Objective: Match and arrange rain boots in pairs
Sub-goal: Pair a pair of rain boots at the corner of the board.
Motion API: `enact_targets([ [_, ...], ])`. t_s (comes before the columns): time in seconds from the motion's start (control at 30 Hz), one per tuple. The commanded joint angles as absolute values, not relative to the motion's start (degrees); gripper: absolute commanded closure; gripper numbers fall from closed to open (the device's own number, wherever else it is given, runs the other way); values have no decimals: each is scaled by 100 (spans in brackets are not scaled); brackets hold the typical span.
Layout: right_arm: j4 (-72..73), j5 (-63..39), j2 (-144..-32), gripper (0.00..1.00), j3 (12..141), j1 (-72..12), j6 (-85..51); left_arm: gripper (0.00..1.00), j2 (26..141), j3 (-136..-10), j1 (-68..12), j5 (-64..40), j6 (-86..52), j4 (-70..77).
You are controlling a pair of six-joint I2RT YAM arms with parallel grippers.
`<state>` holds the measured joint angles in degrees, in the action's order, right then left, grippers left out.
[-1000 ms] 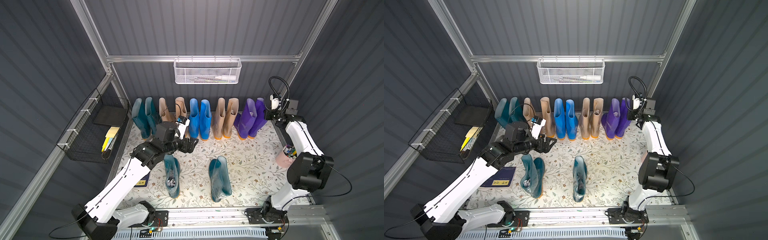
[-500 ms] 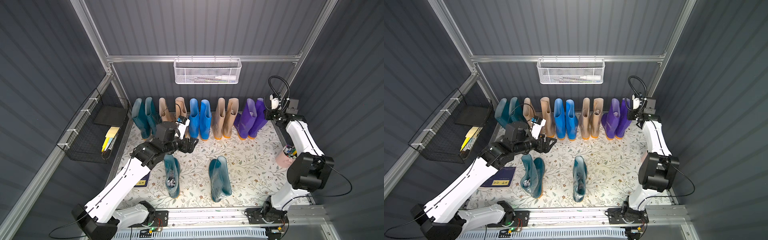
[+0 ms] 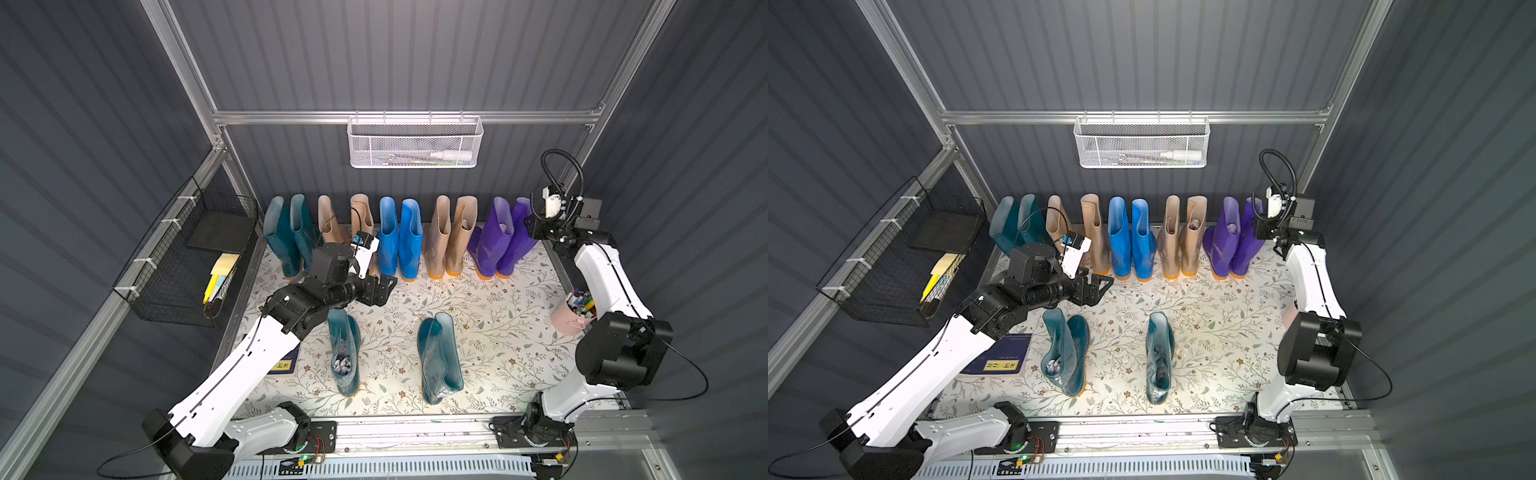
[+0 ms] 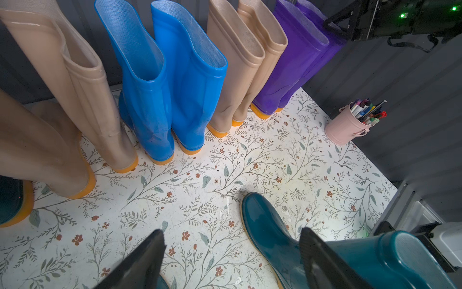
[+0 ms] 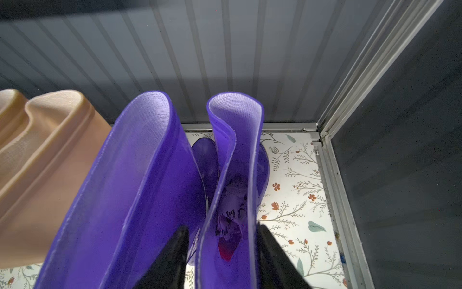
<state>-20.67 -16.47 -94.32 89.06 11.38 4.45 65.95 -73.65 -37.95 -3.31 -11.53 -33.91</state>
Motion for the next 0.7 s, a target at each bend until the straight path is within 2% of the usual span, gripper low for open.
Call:
enact_targets([
  [0.0, -1996, -1679, -9088, 47, 8803, 1116, 346, 12, 6480, -7666, -3823, -104, -1103, -3625],
  [0.17, -1980, -1661, -8796, 37, 8636, 1099, 231, 10, 6487, -7901, -3823, 60, -1112, -3914],
  [0.43, -2198, -1670, -8246, 30, 8352, 906, 13, 9, 6522, -8047, -3823, 409, -1276, -4280],
  [0.67, -2285, -1516, -7643, 24, 7768, 268, -222, 7, 6868, -9164, -3823, 959, -1609, -5569],
])
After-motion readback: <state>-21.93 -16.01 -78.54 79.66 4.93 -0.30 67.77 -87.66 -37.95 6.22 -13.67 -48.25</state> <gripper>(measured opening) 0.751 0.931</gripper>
